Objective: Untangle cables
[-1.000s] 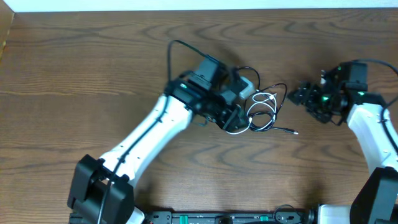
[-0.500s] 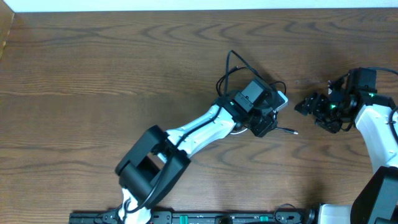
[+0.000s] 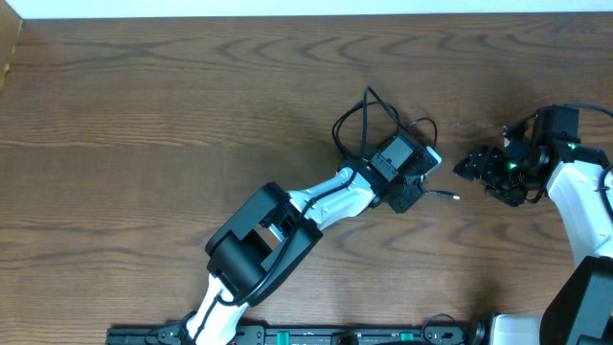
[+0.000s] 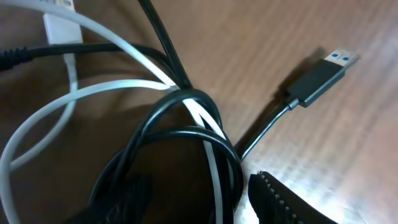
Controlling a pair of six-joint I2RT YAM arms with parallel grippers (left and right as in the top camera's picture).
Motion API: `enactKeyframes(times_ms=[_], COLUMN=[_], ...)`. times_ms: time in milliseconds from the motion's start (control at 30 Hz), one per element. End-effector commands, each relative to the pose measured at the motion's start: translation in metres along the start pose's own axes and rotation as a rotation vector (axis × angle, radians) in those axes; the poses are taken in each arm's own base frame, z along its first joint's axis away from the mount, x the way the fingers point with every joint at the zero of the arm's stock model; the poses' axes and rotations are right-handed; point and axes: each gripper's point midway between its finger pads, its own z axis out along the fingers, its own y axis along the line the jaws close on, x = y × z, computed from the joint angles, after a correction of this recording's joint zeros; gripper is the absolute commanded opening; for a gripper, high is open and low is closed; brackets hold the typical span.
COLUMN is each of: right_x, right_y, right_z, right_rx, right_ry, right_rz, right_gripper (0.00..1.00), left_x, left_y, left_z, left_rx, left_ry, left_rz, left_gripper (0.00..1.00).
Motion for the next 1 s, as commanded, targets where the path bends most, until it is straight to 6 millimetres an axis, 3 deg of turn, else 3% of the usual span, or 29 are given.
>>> enactKeyframes(times_ms=[0,167,233,333,433,533,633,667,800,967], right_x=[-0.004,-0.002,-0.001,-0.001,0.0,0.005,0.01,0.014,0.019,0.021], right_y=[0.003,0.002,0.002,0.002,0.007,0.021,0.041,0.055,0.086,0.122], right_z=[-0.006,-0.006,-0.006,-0.006,-0.006,-0.007,-0.011,-0.014,-0.025,-0.043], right_rx=[-0.003,-0.001,-0.001,-0.001,-0.03,-0.114,-0.231,-0.315,-0.49,-0.697], right_ry=[-0.022,-0.015,-0.013,-0.011,-0.005,0.014,0.036,0.048,0.056,0.043], right_rz=[-0.027,-0.049,-0.049,-0.049,-0.082,-0.13,-0.171,-0.205,-0.264,-0.338], right_gripper=[0.75,0.75,0.75,0.75,0.75,0.72,0.7,0.68,0.65,0.6], left_x=[0.02,0.04,0.048,0.058,0.057,0.04,0.011,-0.006,-0.04,-0.058], left_y=[0.021,0.022,0.021,0.015,0.011,-0.006,-0.027,-0.032,-0.022,-0.003], left_z=[0.015,0.023,0.022,0.018,0.008,-0.02,-0.067,-0.098,-0.169,-0.219], left_rx=[-0.109,-0.106,-0.103,-0.068,-0.033,0.125,0.348,0.451,0.583,0.625], left_ry=[0.057,0.118,0.152,0.198,0.215,0.201,0.127,0.072,-0.067,-0.166], left_rz=[-0.008,-0.015,-0.02,-0.04,-0.087,-0.147,-0.201,-0.233,-0.314,-0.398], left_gripper=[0.56,0.54,0.42,0.08,0.07,0.07,0.08,0.07,0.07,0.08])
